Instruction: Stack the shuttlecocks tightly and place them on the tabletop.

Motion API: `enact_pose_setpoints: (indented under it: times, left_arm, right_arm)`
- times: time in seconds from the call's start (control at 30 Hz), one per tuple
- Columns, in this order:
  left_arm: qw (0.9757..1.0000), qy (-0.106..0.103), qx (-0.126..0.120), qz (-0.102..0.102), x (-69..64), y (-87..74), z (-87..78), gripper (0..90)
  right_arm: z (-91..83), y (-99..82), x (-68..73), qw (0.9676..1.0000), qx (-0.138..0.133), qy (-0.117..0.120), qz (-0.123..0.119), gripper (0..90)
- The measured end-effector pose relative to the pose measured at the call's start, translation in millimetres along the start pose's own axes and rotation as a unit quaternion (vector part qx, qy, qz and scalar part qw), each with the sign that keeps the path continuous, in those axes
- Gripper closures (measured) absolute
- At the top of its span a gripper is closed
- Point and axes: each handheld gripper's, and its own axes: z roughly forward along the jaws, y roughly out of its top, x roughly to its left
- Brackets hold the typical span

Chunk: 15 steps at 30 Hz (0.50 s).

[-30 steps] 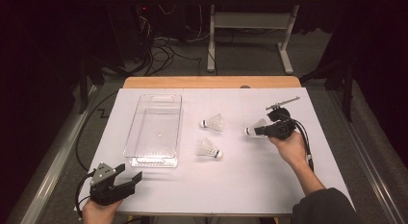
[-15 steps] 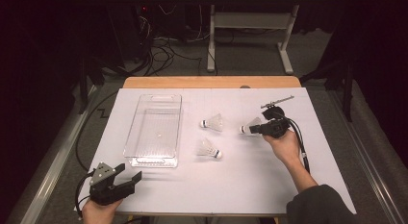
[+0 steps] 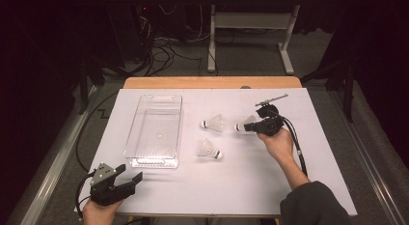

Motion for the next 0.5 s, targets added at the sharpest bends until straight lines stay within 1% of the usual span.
enact_pose_setpoints:
  times: [0.1, 0.23, 0.3, 0.5]
  left_arm:
    - [1.0000, -0.001, 0.000, 0.000, -0.1, 0.1, 0.0, 29.1]
    - [1.0000, -0.002, -0.002, 0.001, -0.3, 0.1, -0.4, 29.1]
    - [1.0000, -0.002, -0.002, 0.000, 0.0, 0.1, -0.1, 29.1]
    - [1.0000, 0.000, 0.000, 0.001, -0.3, 0.2, -0.2, 29.2]
  right_arm:
    - [1.8, 2.6, 0.9, 1.0000, 0.000, -0.001, -0.003, 90.0]
    - [4.9, 4.9, 1.7, 1.0000, 0.002, -0.002, 0.001, 90.0]
    - [6.2, 6.7, 2.6, 1.0000, 0.000, 0.002, 0.004, 90.0]
    - [9.9, 10.9, 6.5, 1.0000, -0.001, 0.006, -0.001, 90.0]
